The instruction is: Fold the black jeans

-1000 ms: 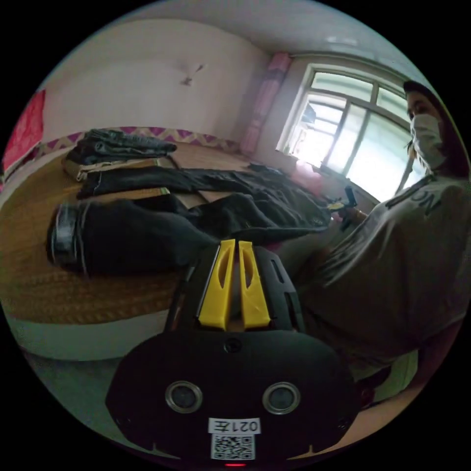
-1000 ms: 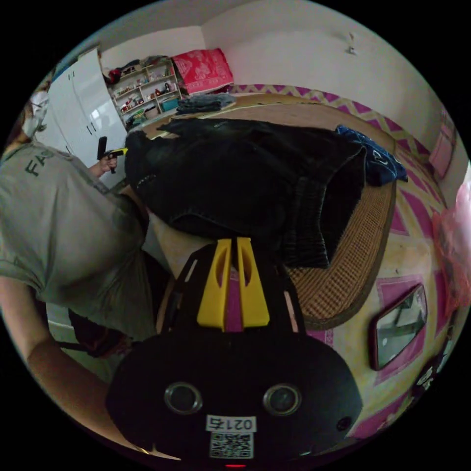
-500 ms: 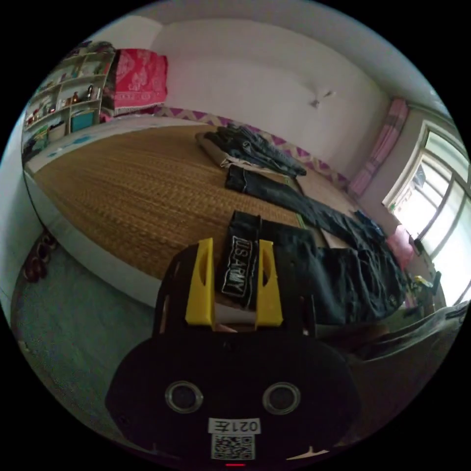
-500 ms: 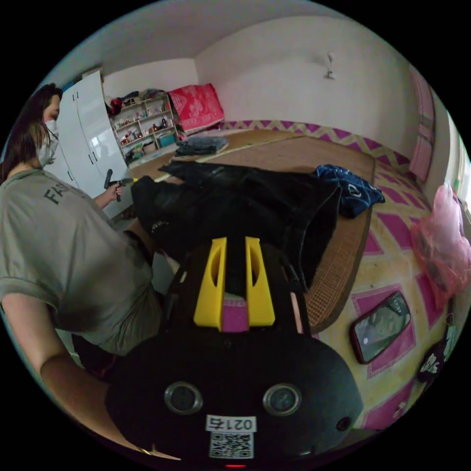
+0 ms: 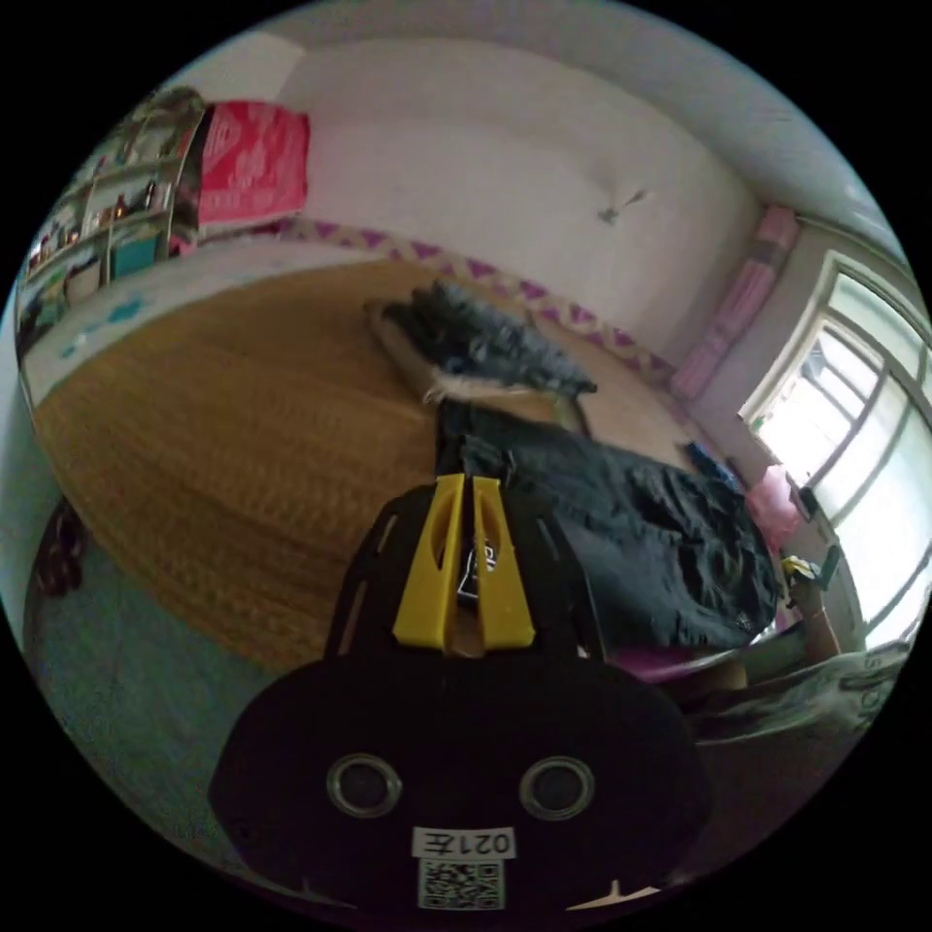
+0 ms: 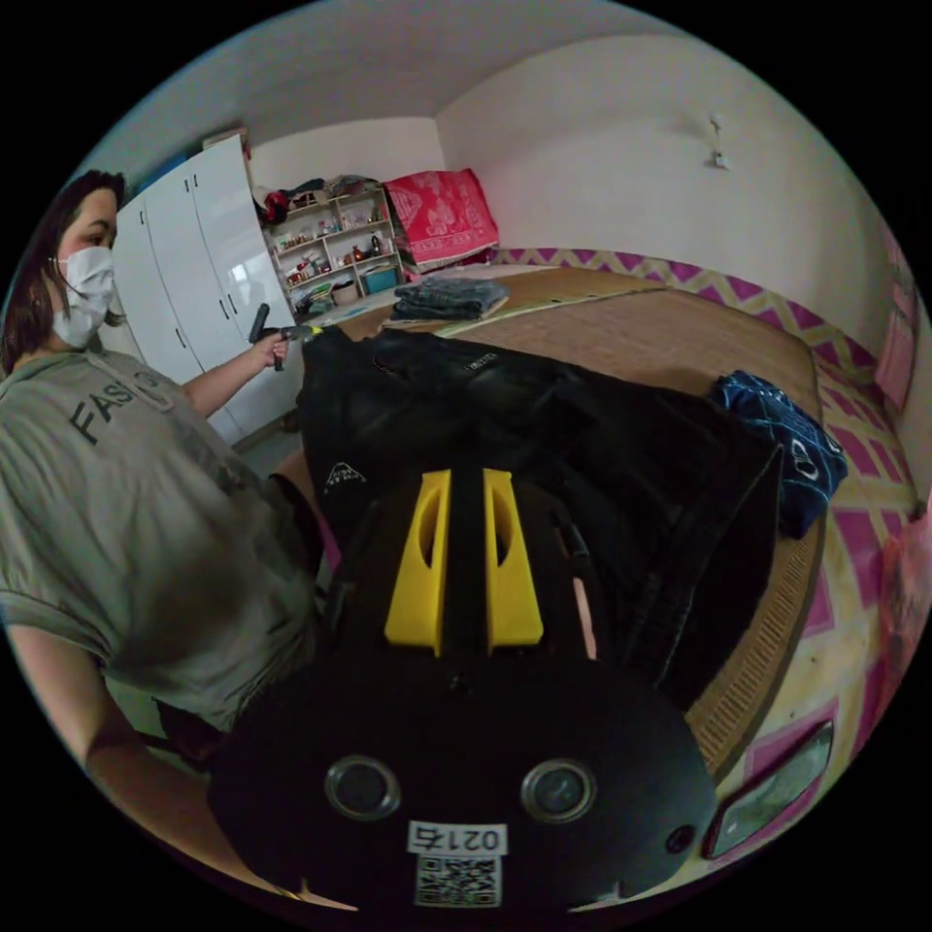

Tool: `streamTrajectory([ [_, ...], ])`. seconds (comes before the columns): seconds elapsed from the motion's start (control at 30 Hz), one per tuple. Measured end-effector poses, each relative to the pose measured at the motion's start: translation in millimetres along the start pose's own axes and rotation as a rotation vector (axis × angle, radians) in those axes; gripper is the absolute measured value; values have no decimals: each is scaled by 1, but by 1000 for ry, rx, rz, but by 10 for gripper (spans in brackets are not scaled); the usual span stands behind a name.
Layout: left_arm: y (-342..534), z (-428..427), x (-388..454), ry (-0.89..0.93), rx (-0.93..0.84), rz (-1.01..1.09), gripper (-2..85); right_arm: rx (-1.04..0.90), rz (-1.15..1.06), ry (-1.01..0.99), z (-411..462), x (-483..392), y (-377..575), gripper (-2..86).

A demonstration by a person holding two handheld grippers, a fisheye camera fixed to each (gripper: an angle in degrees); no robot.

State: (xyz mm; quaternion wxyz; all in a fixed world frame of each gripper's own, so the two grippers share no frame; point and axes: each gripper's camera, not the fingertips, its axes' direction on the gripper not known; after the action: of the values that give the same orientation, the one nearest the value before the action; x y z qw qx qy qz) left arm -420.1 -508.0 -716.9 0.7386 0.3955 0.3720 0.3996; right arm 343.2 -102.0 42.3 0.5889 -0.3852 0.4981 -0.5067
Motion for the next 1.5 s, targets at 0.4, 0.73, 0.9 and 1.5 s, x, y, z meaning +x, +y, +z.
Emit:
streamTrajectory([
  [0.4, 12, -21, 21, 74, 173, 46, 39, -77, -12, -20, 53, -9, -20, 76],
  [0.73, -40, 129, 122, -100, -340, 364, 64, -14, 9, -52, 76, -12, -30, 75],
  [0.9, -38, 126, 112, -65, -332, 280, 33, -35, 17, -27, 82, -24, -21, 74],
  [1.5, 77, 3, 137, 226, 1, 80, 84, -190, 472, 531, 103, 22, 25, 53],
])
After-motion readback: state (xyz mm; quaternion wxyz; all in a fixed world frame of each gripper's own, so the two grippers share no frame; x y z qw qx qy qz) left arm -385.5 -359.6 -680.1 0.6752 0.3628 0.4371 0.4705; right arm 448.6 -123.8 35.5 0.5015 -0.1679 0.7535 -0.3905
